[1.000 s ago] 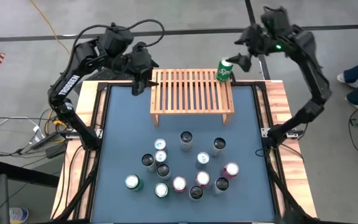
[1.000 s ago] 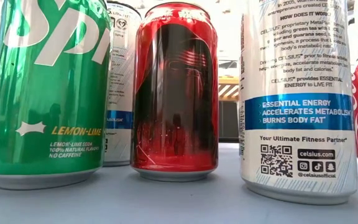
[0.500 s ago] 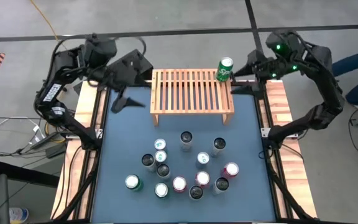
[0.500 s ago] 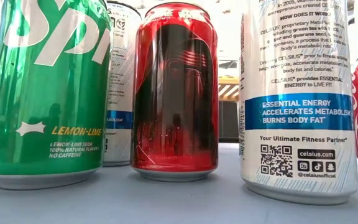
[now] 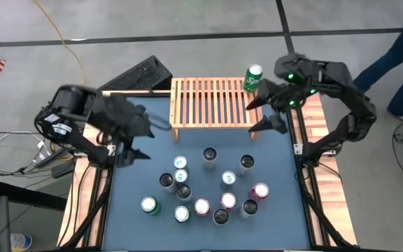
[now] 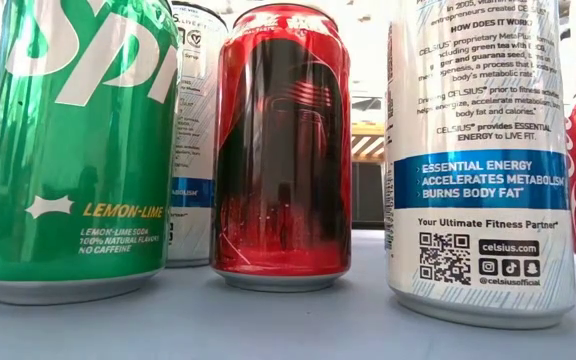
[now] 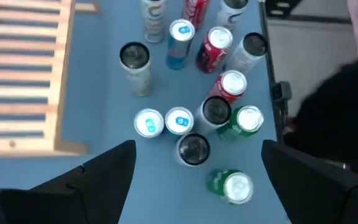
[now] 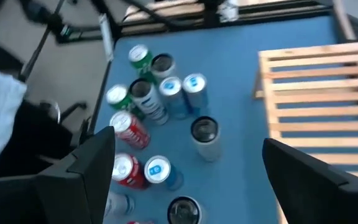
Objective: Place canned beverage on shelf
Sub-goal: Put the left green soda can on the shelf aligned with the other green soda can
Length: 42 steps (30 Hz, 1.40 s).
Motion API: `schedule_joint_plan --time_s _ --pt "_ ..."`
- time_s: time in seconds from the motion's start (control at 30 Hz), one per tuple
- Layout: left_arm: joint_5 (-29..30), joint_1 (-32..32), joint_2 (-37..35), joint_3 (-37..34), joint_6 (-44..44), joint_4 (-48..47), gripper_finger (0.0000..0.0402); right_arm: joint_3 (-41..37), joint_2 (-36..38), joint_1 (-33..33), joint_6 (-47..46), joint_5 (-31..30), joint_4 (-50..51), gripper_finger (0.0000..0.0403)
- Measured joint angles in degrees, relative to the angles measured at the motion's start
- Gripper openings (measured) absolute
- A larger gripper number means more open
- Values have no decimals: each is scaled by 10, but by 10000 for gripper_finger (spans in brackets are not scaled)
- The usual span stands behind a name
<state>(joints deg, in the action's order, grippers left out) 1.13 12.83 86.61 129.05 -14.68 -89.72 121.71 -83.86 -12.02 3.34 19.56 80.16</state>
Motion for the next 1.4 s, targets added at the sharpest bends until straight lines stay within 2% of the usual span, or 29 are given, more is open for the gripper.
schedule_joint_plan --time_s 0.3,0.37,0.5,0.63,0.93,1.07,1.27,1.4 --pt "256 207 20 0 -216 14 334 -4 -18 68 45 0 4 345" --pt "287 236 30 0 -255 13 334 -7 -18 82 46 0 4 345" --pt "310 275 58 0 -303 4 334 -9 -17 103 46 0 5 345" --pt "327 304 90 0 -347 -3 334 -9 -16 117 24 0 6 345" --pt "310 354 138 -11 -463 -2 334 -9 -16 162 -8 -1 9 345" --pt "285 363 137 -68 -553 -3 334 -9 -16 177 -21 -2 8 345" --pt "226 374 138 -164 -622 4 334 -9 -16 194 -32 -24 4 345" --pt "243 398 139 -212 -657 18 334 -8 -16 199 -34 -32 4 345"
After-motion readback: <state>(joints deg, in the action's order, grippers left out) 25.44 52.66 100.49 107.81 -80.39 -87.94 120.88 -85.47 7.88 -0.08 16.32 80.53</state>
